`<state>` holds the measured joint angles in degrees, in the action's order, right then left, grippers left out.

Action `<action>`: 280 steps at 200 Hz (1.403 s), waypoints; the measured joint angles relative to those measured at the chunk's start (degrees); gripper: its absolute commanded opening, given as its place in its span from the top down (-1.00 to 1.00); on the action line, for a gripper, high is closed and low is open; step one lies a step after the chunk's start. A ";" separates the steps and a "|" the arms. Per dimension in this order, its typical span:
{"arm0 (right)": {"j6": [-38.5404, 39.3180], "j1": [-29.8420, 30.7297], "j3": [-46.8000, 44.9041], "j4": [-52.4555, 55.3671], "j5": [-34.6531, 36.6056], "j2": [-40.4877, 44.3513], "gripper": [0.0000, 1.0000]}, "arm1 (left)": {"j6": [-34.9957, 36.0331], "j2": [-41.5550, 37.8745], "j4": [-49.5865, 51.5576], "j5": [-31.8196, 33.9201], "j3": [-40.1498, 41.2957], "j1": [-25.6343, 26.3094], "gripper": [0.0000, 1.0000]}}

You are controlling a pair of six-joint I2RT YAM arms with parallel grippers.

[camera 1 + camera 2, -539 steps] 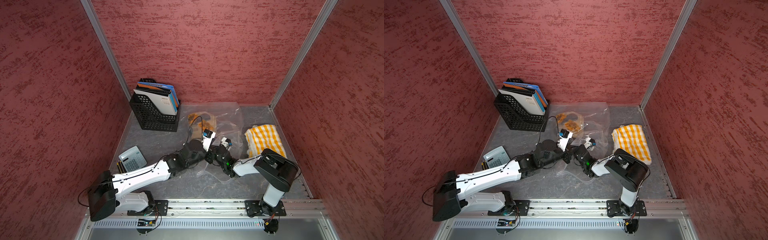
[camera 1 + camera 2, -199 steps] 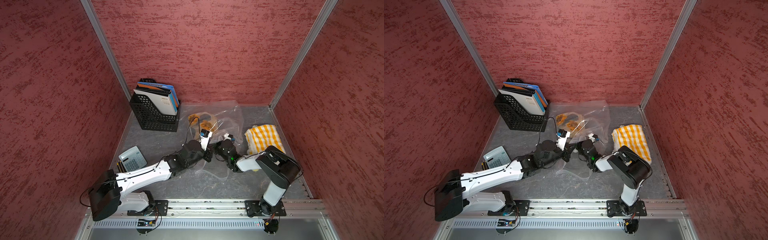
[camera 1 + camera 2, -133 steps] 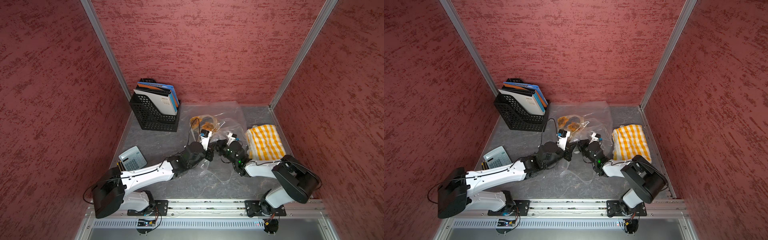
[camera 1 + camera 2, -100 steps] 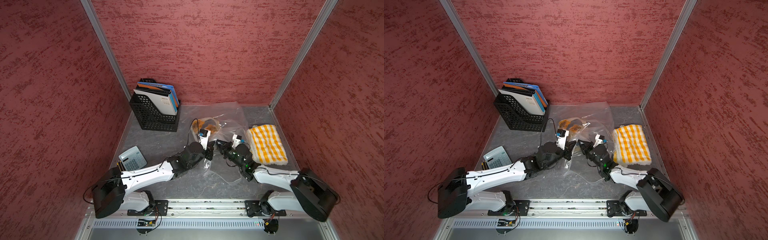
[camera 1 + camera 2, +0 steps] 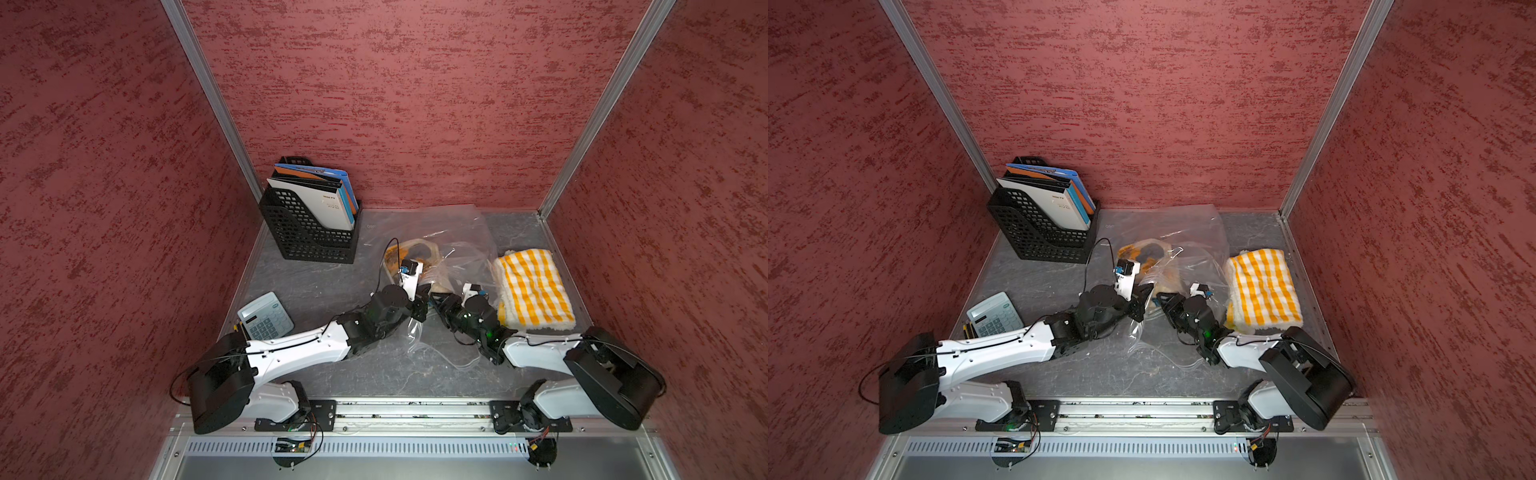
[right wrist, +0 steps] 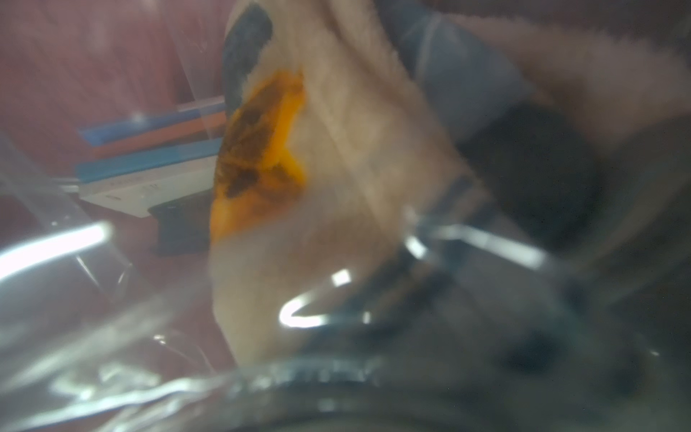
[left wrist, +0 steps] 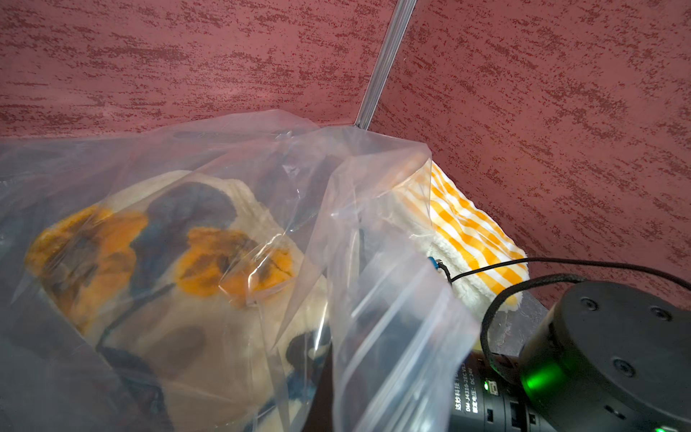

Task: Take the blanket out of the vacuum bag
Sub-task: Take out the blanket from the vacuum bag.

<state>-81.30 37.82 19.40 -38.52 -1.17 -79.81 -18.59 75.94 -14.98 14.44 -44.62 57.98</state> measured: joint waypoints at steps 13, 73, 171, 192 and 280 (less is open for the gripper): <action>0.26 -0.11 0.04 1.33 -0.04 1.42 -0.31 | 0.00 -0.13 0.04 -0.04 0.00 0.02 1.00; 0.96 -1.81 0.46 4.70 0.35 3.23 -0.44 | 0.02 -0.42 0.04 -1.03 0.00 0.24 1.00; -1.14 -2.36 4.00 -5.42 0.04 -10.47 -0.56 | 0.42 -0.66 0.90 -2.45 0.00 1.03 1.00; -2.10 -2.43 4.79 -8.46 0.04 -12.98 -0.50 | 0.39 -0.66 0.94 -2.58 0.00 1.49 1.00; -4.37 -2.45 6.60 -11.43 1.03 -15.54 0.06 | 0.39 -1.46 1.77 -2.99 0.07 2.21 1.00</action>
<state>-85.67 35.38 26.00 -49.95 -0.14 -95.35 -18.20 74.48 -13.21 11.44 -44.56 60.18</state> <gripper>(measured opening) 0.529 0.045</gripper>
